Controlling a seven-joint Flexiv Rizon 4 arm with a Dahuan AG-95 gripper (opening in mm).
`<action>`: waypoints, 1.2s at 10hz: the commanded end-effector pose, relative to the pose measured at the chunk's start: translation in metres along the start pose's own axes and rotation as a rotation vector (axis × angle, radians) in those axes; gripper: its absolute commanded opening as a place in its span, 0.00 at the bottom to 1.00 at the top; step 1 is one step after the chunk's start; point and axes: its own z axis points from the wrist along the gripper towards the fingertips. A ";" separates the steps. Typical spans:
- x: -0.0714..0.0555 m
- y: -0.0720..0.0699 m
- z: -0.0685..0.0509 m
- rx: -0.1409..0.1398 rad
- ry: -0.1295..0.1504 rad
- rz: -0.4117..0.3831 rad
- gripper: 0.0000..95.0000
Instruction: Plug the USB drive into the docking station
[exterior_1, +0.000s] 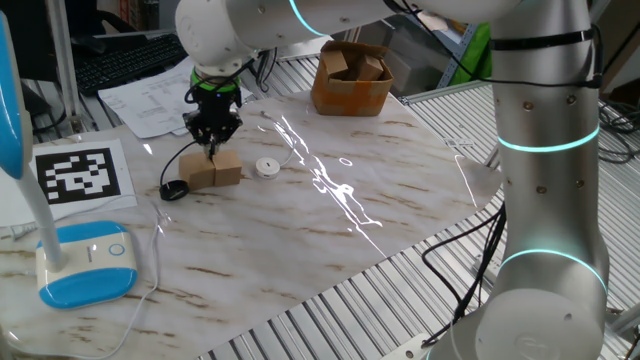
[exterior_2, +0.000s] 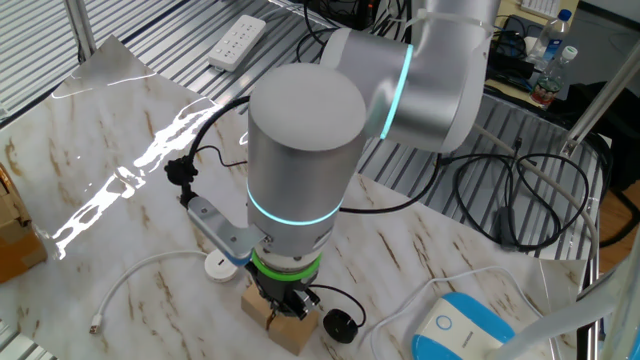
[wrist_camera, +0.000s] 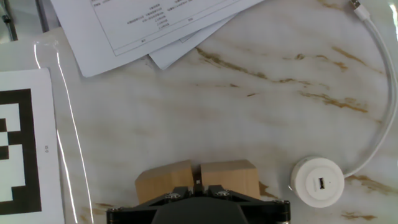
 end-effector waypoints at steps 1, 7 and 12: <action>0.001 0.000 -0.001 0.005 0.006 0.001 0.00; 0.002 -0.003 -0.018 0.009 0.047 0.033 0.00; 0.002 -0.021 -0.045 0.024 0.092 0.027 0.00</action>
